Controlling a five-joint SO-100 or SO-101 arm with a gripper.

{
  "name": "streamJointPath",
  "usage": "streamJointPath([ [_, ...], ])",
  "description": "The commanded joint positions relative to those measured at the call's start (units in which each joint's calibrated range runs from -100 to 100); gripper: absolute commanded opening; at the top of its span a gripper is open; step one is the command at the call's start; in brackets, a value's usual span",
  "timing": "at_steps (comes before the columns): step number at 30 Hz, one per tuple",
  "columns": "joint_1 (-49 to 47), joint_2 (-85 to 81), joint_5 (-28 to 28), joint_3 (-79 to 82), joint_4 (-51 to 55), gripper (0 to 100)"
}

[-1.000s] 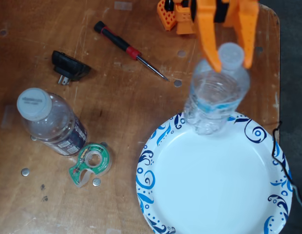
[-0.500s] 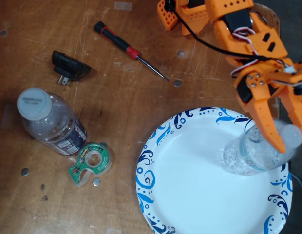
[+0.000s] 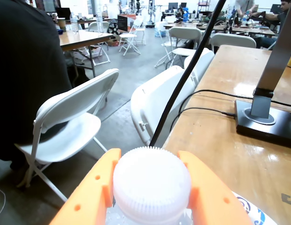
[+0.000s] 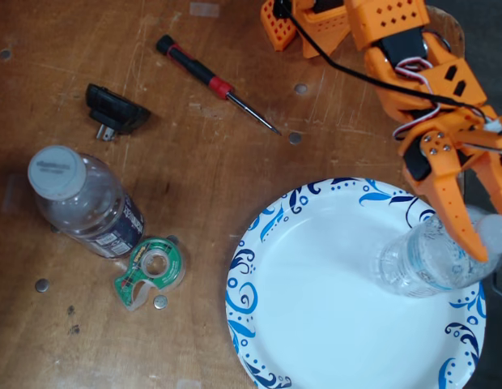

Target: Move the bottles to the plate

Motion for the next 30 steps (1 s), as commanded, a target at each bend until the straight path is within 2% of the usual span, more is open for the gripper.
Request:
streamJointPath([
  [1,1.5,-0.6,-0.3,0.4,-1.1,4],
  [7,3.0,-0.6,-0.3,2.1,-1.1,16],
  [12,3.0,-0.3,-2.9,2.5,-0.2,19],
  [18,2.6,-0.6,-3.3,3.5,-1.1,20],
  [24,2.0,-0.6,-3.4,3.2,-1.1,36],
  [30,0.3,-2.7,-5.5,0.6,-0.2,37],
])
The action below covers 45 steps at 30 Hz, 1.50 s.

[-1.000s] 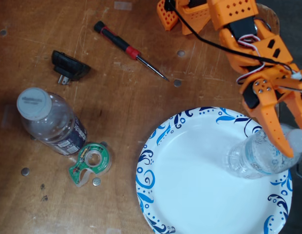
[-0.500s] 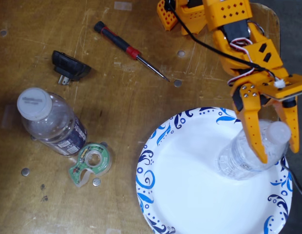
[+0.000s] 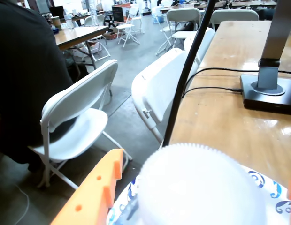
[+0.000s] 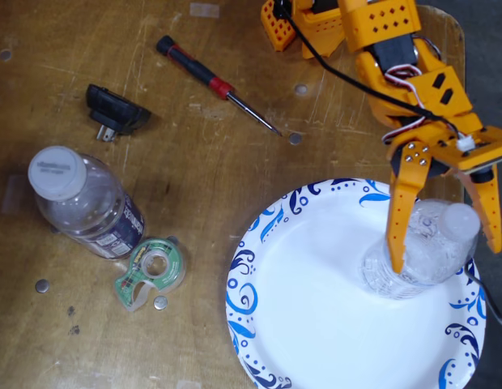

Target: Move the bottles to the plate

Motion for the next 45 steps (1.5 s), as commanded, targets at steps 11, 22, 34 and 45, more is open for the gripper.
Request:
streamJointPath([
  [11,-0.7,-16.2,-1.5,-0.6,0.3,39],
  [22,24.4,-33.2,-0.2,12.9,0.3,49],
  [34,52.0,-56.0,3.5,33.0,0.3,35],
  [45,56.6,-47.7,3.4,26.8,11.3,36],
])
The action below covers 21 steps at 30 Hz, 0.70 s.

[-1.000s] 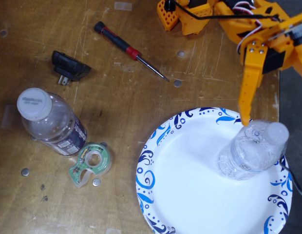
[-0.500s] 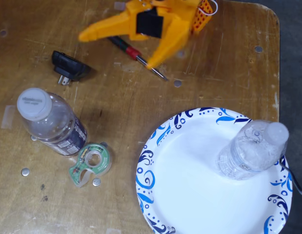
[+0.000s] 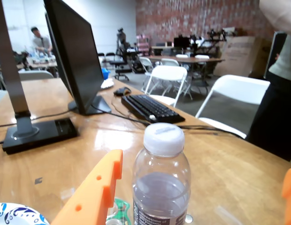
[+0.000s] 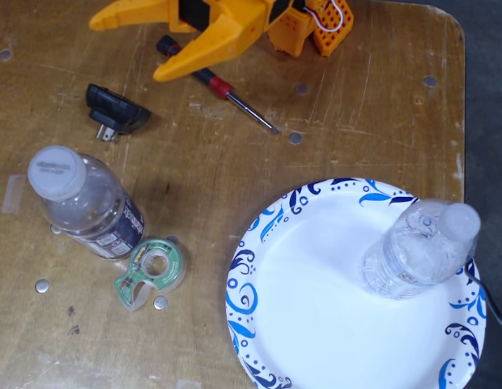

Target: Move the bottles to the plate

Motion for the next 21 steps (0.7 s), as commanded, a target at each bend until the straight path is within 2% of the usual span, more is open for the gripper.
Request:
streamJointPath([
  [1,-1.7,5.3,0.1,-6.8,1.5,37],
  [6,-3.4,15.9,-0.2,-15.1,1.0,42],
  [21,-2.3,41.9,0.1,-35.3,-1.1,43],
])
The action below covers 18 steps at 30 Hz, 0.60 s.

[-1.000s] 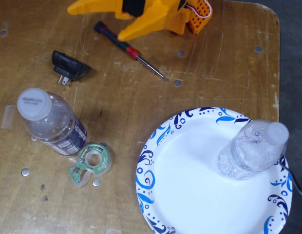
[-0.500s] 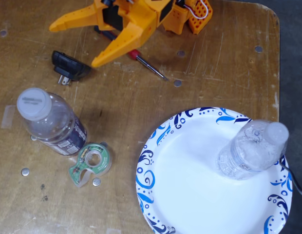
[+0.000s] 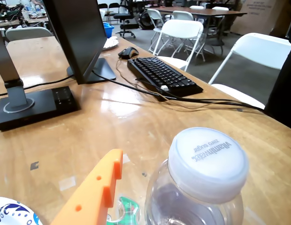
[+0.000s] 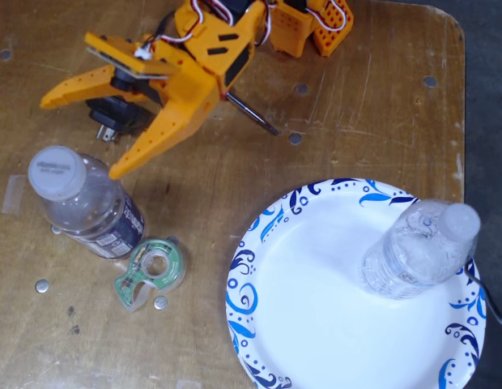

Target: Move the bottles to the plate

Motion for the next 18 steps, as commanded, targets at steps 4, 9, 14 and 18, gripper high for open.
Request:
streamJointPath([
  [4,1.5,6.8,0.2,-8.9,-0.8,43],
  [9,2.2,9.8,0.2,-11.7,-0.8,43],
  [14,2.8,10.6,0.0,-13.2,-0.8,43],
  [18,2.8,10.6,-0.1,-13.3,-0.8,43],
])
